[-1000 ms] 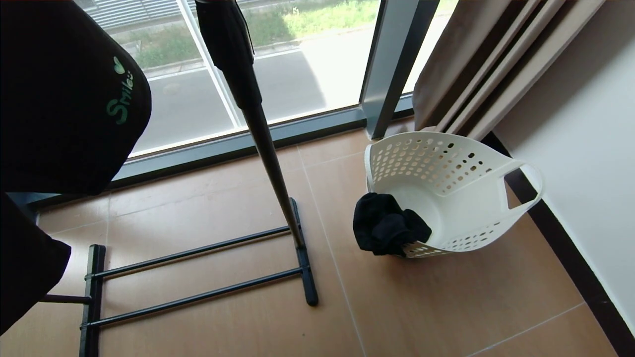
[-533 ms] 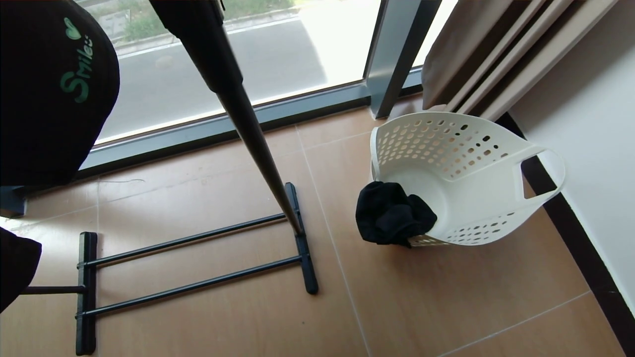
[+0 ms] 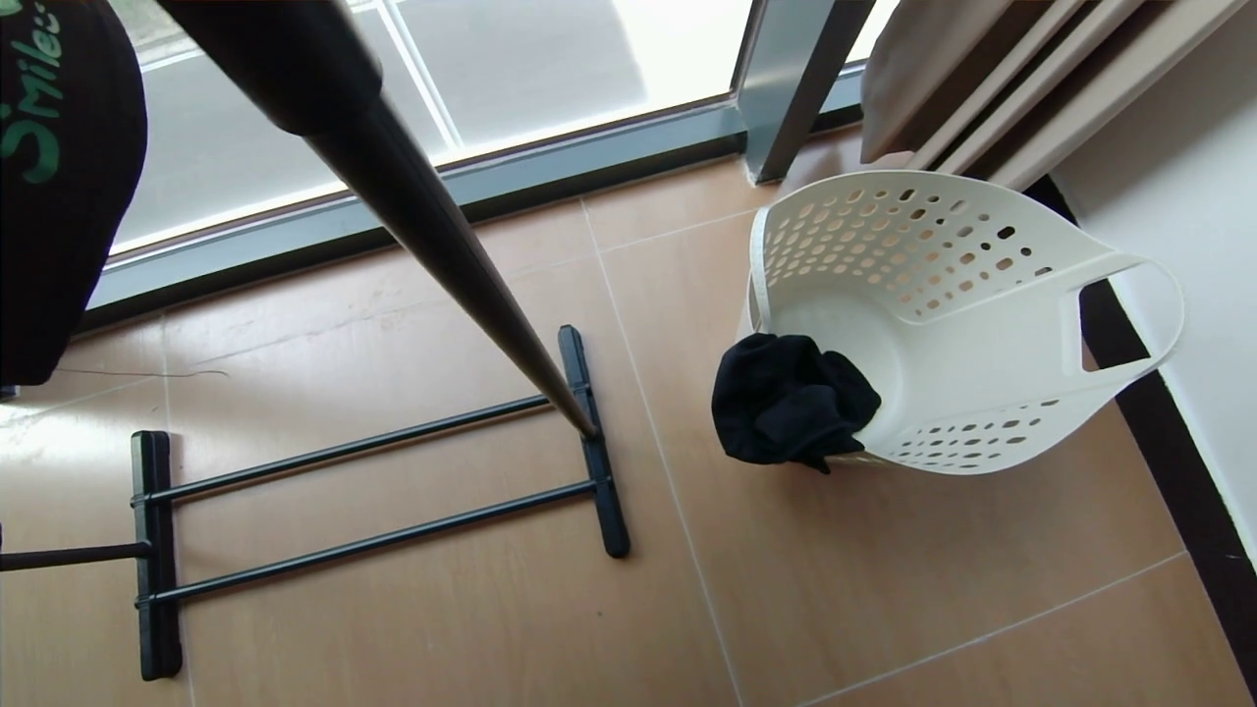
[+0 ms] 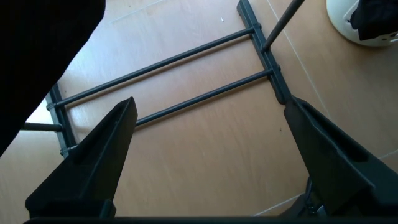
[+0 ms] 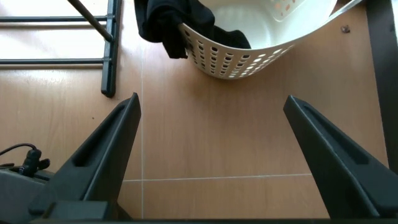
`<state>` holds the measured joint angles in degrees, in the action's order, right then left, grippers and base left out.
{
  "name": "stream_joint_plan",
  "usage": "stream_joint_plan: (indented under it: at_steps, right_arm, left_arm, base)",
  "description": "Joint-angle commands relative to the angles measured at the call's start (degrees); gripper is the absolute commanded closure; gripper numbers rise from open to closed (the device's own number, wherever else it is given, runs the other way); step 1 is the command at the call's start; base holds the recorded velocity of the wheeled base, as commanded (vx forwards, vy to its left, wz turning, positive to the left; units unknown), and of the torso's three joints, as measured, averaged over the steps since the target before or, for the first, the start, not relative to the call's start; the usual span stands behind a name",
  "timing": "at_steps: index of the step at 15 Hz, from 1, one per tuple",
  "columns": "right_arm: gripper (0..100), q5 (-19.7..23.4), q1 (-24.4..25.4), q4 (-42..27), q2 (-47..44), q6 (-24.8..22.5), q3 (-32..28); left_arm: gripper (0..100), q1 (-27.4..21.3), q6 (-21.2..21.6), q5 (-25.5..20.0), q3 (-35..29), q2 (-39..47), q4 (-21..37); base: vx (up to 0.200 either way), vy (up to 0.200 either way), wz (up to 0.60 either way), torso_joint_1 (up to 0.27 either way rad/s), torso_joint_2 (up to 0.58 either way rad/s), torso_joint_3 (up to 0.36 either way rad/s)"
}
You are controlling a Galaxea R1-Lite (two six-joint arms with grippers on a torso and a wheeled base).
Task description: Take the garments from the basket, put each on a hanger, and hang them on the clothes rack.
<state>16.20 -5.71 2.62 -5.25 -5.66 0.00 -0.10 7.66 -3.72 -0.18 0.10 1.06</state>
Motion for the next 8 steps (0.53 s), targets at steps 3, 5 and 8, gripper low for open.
stream_joint_plan:
  at_steps: [3,5,8]
  right_arm:
    - [0,0.3,0.4,1.0,-9.8,-0.6,-2.2]
    - [0,0.5,1.0,5.3,-34.0,0.4,-10.6]
    - [0,3.8,3.7,11.2,-50.8,0.1,-17.2]
  left_arm:
    - [0,0.1,1.2,-2.4,0.0,0.0,0.0]
    - [0,0.1,1.0,-2.4,0.0,0.0,0.0]
    - [0,0.1,1.0,-2.4,0.0,0.0,0.0]
  base:
    - [0.000,0.000,0.00,0.004,0.00,-0.115]
    - [0.000,0.000,0.00,0.000,0.00,0.000]
    - [0.000,0.000,0.00,0.000,0.00,0.000]
